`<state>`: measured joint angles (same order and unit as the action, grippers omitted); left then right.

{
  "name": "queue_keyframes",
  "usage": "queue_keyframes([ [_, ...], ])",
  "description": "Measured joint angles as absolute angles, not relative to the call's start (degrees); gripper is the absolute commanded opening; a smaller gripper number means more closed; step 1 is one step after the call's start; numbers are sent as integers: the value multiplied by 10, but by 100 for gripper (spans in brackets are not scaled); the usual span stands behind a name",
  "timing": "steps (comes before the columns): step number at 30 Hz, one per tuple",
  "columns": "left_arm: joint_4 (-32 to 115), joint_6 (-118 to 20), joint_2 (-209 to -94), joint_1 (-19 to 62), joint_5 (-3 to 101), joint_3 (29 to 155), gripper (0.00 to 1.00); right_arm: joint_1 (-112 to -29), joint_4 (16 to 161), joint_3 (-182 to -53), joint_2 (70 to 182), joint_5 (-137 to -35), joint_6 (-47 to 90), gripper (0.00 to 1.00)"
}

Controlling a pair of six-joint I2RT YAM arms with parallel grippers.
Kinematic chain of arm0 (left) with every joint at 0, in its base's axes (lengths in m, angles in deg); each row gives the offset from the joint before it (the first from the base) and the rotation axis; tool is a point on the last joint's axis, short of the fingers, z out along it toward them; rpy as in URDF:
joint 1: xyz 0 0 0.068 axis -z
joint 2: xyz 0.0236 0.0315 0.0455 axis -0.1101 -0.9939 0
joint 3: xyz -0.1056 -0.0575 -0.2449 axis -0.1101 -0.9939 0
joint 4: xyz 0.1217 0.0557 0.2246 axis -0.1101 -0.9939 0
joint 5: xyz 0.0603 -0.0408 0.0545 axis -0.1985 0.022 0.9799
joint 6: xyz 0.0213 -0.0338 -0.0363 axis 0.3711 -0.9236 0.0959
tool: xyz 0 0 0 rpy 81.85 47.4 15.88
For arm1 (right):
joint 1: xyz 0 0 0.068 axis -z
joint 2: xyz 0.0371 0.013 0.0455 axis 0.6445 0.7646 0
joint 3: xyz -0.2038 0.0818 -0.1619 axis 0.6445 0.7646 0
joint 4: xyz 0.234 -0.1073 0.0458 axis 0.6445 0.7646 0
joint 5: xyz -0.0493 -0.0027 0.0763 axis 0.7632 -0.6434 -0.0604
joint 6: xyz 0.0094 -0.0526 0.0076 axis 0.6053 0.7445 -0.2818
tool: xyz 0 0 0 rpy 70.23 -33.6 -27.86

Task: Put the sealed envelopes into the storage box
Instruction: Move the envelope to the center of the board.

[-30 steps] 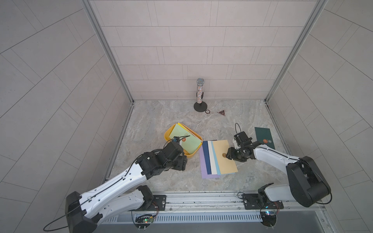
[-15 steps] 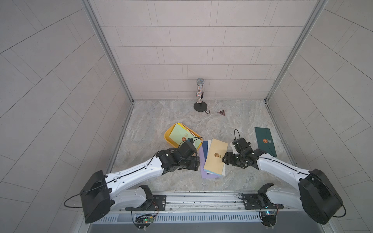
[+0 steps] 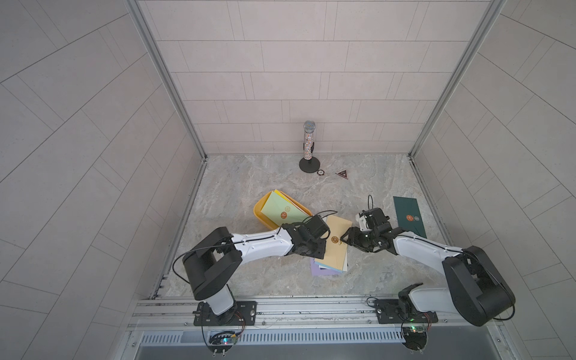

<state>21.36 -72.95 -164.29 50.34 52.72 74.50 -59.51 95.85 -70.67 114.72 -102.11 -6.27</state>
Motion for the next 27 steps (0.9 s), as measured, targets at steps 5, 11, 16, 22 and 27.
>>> queue_keyframes([
  [5,228,-727,-1677,503,520,755,49,-595,956,-707,1151,-1041,-72,55],
  [11,243,-728,-1697,503,512,758,49,-595,963,-707,1150,-1059,-82,54],
  [16,250,-728,-1699,503,508,759,49,-595,967,-713,1141,-1070,-92,53],
  [22,255,-729,-1700,503,506,759,49,-595,970,-721,1121,-1078,-101,51],
  [27,260,-729,-1702,503,504,759,49,-595,977,-726,1113,-1082,-104,47],
])
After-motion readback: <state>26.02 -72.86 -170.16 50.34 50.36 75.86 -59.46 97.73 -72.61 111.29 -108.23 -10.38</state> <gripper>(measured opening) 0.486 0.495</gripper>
